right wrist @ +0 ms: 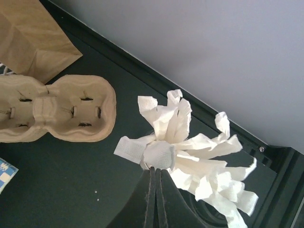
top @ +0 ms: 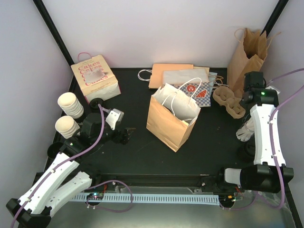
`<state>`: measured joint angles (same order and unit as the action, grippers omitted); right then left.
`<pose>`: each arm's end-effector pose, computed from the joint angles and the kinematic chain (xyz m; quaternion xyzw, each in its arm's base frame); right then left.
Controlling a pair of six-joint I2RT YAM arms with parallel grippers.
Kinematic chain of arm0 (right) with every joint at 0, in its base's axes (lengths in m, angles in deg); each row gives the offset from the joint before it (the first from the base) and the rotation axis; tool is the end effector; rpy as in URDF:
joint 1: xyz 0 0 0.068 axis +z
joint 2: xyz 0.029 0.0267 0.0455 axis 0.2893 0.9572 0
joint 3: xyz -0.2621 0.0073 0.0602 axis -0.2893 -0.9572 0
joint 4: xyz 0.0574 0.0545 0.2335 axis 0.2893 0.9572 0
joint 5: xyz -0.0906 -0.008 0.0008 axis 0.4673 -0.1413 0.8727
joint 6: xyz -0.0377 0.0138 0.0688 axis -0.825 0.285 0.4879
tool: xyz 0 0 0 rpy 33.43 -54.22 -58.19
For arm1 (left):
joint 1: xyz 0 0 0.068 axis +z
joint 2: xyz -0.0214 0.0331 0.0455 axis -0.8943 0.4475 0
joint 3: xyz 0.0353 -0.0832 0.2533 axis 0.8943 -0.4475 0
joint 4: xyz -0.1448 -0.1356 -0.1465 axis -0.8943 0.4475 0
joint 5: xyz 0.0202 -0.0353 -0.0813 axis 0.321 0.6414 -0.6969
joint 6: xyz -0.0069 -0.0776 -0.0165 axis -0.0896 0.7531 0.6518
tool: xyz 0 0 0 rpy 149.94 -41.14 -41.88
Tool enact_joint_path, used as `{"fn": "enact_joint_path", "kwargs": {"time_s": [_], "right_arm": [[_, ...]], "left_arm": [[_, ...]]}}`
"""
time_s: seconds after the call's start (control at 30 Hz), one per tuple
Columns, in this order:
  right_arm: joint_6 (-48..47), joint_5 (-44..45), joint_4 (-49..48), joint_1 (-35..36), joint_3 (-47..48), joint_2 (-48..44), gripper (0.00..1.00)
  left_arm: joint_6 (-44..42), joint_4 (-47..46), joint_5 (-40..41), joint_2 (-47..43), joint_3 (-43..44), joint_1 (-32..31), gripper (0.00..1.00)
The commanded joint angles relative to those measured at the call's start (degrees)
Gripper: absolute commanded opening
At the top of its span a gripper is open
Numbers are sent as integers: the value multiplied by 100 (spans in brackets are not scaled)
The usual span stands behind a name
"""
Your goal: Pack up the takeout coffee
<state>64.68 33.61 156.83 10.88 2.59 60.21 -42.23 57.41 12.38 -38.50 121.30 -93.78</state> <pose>0.2186 -0.0589 0.3363 0.4368 0.8311 -0.1849 0.2904 0.1321 -0.0941 0.2742 0.1986 0.8473 -0.2576 0.4199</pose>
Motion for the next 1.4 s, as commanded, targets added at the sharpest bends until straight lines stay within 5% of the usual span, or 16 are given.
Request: {"fn": "enact_joint_path", "kwargs": {"time_s": [0.0,0.4,1.2,1.37], "right_arm": [[164,-90,630,-34,507,-33,1],[152,-854,1494,-27,1927,-96,1],[-443,-1238,1437,-38,3672,-609,1],[-873,-2383,574,-31,3690,-1059,1]], "left_arm": [[-77,-128,-73,-25,-19,40,99],[-74,-134,-97,-3,-17,39,99],[-78,-128,-88,-20,-28,36,99],[-72,-133,-88,-12,-23,40,99]]}}
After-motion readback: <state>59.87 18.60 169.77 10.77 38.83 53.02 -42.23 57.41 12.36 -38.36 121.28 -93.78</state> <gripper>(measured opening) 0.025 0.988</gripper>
